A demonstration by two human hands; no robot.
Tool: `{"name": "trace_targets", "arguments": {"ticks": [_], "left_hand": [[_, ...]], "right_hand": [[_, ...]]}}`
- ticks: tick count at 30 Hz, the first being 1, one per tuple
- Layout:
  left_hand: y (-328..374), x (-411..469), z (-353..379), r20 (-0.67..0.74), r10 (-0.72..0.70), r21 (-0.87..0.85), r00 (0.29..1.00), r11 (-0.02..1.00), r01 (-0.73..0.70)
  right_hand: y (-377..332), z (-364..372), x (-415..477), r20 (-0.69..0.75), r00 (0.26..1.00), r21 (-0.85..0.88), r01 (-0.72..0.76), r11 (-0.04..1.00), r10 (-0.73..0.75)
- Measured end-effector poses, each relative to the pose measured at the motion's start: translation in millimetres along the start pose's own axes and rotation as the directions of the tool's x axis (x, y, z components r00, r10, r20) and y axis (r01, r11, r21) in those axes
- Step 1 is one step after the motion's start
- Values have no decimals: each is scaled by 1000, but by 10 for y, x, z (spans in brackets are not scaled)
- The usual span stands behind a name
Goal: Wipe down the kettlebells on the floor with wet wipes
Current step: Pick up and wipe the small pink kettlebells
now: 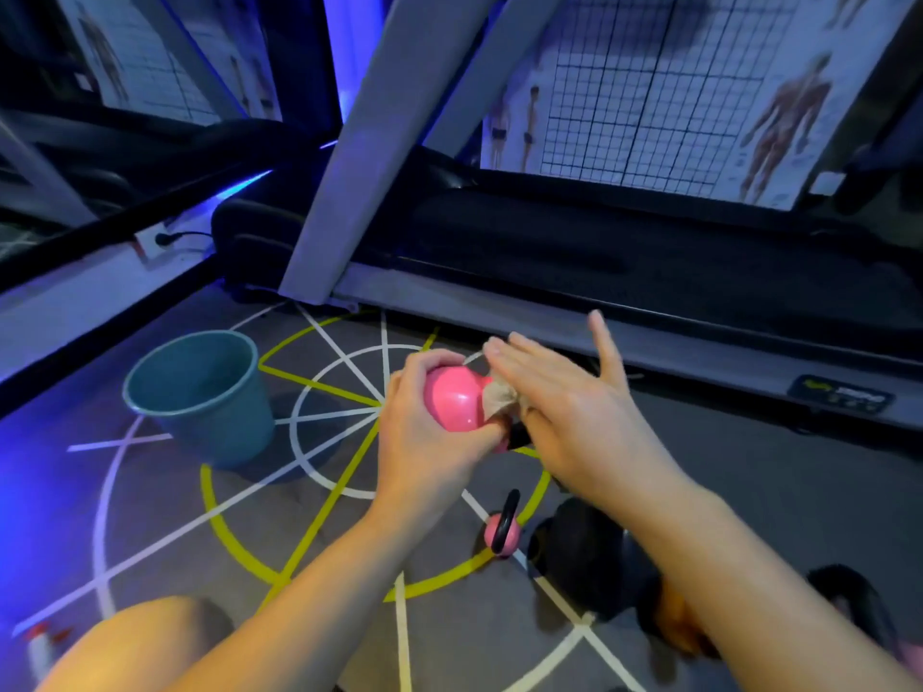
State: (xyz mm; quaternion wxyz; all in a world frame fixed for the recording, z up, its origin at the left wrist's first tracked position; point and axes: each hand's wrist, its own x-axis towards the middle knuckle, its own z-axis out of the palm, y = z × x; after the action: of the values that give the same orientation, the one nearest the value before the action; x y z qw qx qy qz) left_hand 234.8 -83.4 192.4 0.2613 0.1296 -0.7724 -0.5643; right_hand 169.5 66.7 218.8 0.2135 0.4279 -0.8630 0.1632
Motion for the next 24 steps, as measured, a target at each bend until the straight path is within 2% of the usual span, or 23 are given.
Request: {"name": "trace_targets", "arguments": {"ticks": [2,5,6,8,9,12,13,15,16,17,18,21,23,24], "left_hand": [[-11,17,-20,-19,-7,7,1000,1000,7],[-8,30,-54,-39,-53,-49,998,997,51],[-6,40,-68,-45,-62,-66,997,996,59],[4,53,-83,-49,-121,-137,991,984,113],[14,67,-96,-56,-167,-200,984,968,153],[63,140,-169,-49,-355,-401,934,863,307],[72,167,-198,-12,-441,-475,897,792,383],[113,217,-277,113,-581,-593,806,612,524],[149,232,-315,174,-620,-634,765,524,569],[188,243,-344,224,-641,-668,734,448,595],[224,256,-362,262,-646,-698,717,386,603],[290,299,-377,317,-610,-757,726,298,581],[318,324,-370,335,-584,-787,740,258,560],[324,330,-365,347,-575,-802,741,227,553]], "right_hand": [[-6,-4,-8,3,1000,22,-24,999,24],[-200,95,-13,-5,990,-11,143,990,-143],[-141,81,7,-13,988,-40,155,987,-156],[123,-17,18,-88,996,-76,16,997,-23],[236,-74,1,-121,990,-41,-82,996,76],[289,-168,-89,-62,943,242,-304,921,327],[287,-184,-110,-18,897,378,-404,833,443],[317,-185,-76,85,740,669,-539,512,667],[355,-147,-54,171,669,773,-546,323,723],[342,-118,-23,280,628,822,-548,157,727],[291,-84,9,372,616,833,-552,44,694],[69,-46,80,472,673,861,-489,-135,570],[55,-93,139,452,699,887,-420,-194,554],[66,-105,154,442,701,892,-410,-192,560]]}}
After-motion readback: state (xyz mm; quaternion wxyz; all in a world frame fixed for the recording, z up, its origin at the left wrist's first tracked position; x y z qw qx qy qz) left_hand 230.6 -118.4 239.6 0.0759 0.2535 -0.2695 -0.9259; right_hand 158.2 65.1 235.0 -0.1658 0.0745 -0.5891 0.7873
